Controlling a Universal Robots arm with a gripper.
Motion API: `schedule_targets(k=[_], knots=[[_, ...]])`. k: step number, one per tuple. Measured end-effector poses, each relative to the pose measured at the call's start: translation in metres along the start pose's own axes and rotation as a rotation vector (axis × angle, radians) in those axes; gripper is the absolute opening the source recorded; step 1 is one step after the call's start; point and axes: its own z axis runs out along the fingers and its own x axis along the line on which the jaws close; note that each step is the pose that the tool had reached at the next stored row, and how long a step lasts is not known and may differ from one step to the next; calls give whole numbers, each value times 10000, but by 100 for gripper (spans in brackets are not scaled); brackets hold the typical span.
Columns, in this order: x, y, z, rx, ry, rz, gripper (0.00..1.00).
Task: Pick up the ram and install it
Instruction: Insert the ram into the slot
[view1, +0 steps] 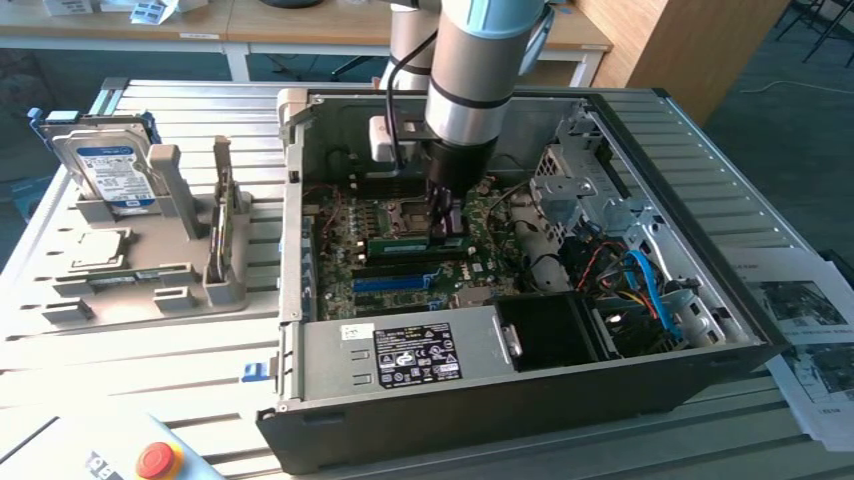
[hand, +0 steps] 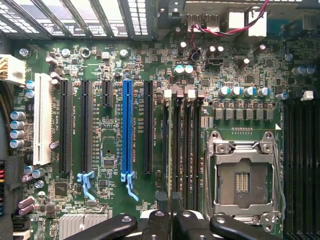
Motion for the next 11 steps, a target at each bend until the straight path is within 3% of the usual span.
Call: schedule_targets(k=[11], knots=[[0,17,7,16,-2,0,12]])
